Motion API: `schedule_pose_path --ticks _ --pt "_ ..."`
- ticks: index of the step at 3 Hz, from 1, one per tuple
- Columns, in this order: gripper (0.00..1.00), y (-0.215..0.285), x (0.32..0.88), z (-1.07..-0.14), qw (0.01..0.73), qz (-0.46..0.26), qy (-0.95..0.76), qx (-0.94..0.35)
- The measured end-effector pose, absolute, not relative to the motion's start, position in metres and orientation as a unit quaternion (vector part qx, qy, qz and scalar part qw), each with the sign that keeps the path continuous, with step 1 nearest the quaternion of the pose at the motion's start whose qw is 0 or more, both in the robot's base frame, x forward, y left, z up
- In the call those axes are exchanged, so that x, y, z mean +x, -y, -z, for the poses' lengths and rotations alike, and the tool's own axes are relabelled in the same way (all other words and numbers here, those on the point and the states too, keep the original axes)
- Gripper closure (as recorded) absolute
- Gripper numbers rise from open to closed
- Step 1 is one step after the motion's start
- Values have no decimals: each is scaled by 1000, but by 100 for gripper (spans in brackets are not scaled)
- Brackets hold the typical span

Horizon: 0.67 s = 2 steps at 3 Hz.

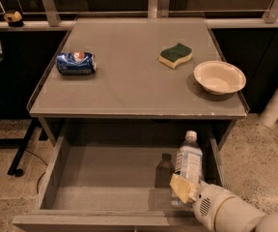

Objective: Place blue plastic bottle into top drawer

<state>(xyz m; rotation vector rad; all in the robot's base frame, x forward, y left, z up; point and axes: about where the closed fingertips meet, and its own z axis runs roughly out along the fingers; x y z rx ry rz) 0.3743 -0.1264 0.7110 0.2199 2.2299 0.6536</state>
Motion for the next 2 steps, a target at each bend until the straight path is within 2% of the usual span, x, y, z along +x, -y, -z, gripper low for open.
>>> schedule_pose_path --ticks 1,2 --pt "100 129 396 -695 374 -265 -885 81" --pt "100 109 421 -687 354 -281 -891 49"
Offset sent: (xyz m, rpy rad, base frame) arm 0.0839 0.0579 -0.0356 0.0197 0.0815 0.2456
